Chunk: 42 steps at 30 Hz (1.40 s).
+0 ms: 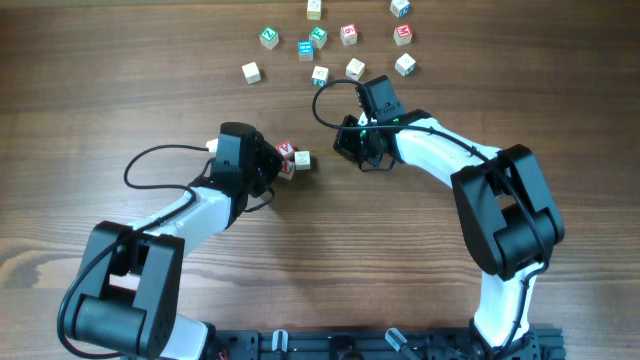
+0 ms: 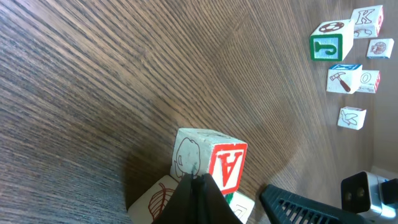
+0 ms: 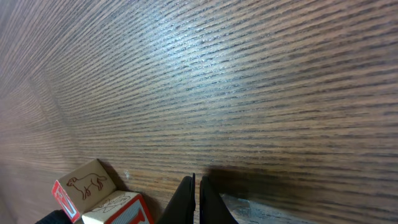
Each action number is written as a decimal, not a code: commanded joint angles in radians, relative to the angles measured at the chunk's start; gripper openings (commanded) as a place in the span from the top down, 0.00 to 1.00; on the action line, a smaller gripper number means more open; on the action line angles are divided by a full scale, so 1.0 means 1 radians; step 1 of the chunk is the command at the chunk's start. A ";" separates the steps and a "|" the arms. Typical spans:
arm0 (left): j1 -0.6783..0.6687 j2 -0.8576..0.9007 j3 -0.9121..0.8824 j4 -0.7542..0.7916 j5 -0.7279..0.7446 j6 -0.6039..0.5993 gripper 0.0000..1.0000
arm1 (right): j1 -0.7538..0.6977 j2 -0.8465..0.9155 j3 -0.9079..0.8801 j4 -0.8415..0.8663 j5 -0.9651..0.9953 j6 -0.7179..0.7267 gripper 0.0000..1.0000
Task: Form a circle
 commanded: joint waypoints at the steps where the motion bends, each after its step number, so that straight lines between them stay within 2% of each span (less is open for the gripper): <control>1: -0.003 0.013 -0.004 -0.005 0.013 -0.006 0.96 | 0.001 0.021 -0.010 0.004 0.021 -0.005 0.94; 18: 0.003 0.013 -0.004 -0.014 -0.026 -0.005 0.96 | 0.001 0.021 -0.010 0.002 0.024 -0.005 0.94; 26: 0.085 0.013 -0.004 -0.096 -0.037 0.005 0.96 | 0.001 0.021 -0.010 -0.003 0.038 -0.006 0.94; 36: 0.076 0.013 -0.004 -0.307 0.105 0.006 0.96 | 0.001 0.021 -0.010 -0.004 0.039 -0.005 0.94; 42: 0.076 0.013 -0.004 -0.291 0.132 0.006 0.96 | 0.001 0.021 -0.010 -0.007 0.039 -0.005 0.94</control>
